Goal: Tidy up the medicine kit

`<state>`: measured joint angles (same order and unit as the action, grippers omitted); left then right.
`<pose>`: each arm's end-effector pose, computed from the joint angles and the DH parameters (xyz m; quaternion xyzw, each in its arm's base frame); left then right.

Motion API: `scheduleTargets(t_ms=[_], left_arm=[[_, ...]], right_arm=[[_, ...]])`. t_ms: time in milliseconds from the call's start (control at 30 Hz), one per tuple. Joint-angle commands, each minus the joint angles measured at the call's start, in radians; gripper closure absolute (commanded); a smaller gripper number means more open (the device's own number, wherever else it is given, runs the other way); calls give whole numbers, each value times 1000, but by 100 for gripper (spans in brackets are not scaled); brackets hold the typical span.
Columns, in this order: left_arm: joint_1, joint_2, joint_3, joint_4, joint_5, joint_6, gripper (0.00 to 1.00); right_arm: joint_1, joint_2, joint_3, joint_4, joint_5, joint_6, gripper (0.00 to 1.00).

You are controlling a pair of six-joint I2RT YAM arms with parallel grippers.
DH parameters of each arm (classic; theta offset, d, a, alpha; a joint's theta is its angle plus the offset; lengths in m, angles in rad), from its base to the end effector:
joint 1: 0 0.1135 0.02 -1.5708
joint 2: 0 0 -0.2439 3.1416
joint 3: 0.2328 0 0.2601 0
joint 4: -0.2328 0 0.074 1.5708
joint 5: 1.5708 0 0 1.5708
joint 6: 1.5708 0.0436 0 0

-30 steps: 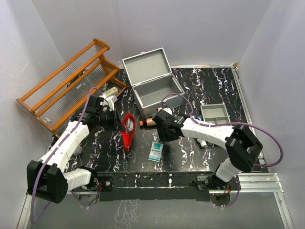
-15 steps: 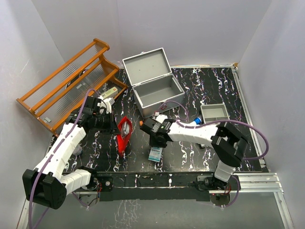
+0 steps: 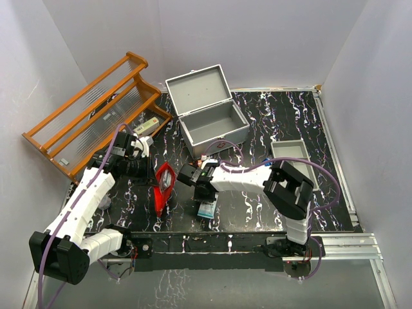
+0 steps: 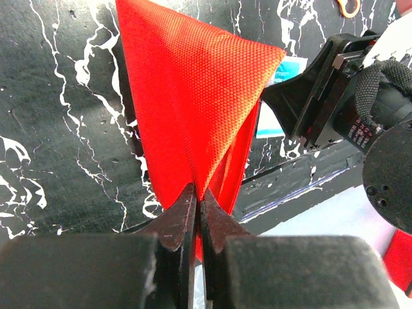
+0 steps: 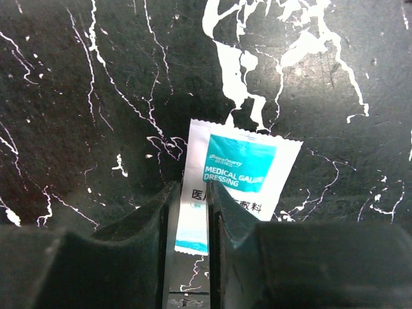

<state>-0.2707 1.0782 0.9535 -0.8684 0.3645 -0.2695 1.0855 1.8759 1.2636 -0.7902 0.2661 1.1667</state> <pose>0.2135 -0.0754 0.2603 0.0522 0.9427 -0.2422 0.2236 0.1754 0.3080 0.1354 0.0512 0.9864 0.0183 0.1552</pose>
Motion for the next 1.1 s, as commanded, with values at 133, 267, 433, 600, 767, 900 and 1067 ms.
scheduleTargets(t_ms=[133, 267, 433, 600, 767, 900, 1067], left_arm=[[-3, -29, 5, -3, -6, 0, 100], [-3, -33, 4, -1, -23, -10, 100], [-3, -41, -1, 2, -24, -20, 100], [-2, -49, 1, 15, 2, -15, 100], [-3, -71, -14, 85, 111, -4, 100], [-2, -57, -18, 128, 164, -4, 100], [-2, -46, -30, 200, 246, 0, 100]], right_arm=[[3, 111, 39, -94, 59, 4, 87], [2, 147, 65, -103, 55, -42, 94], [2, 103, 67, -50, 52, -84, 100], [2, -38, 20, 69, 75, -125, 100], [2, -268, -55, 226, 117, -194, 100], [-4, -435, -133, 375, 114, -243, 100], [-7, -621, -243, 613, 53, -308, 100]])
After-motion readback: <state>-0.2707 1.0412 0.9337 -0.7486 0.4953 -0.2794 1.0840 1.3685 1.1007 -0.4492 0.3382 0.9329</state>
